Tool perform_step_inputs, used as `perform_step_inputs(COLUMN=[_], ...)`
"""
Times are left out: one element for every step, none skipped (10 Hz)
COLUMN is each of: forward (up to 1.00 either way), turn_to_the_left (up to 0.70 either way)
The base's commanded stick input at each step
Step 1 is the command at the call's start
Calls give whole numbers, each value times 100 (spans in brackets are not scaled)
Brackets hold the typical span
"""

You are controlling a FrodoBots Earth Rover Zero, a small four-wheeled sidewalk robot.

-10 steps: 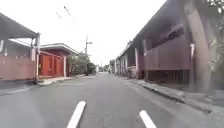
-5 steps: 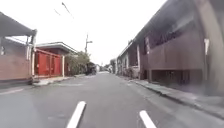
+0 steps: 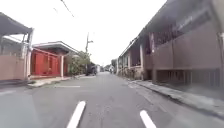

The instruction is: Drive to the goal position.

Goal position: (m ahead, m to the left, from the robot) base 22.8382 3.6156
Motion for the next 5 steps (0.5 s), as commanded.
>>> perform_step_inputs(forward=[85,85,85,85,85], turn_to_the_left=[0,0,0,0,0])
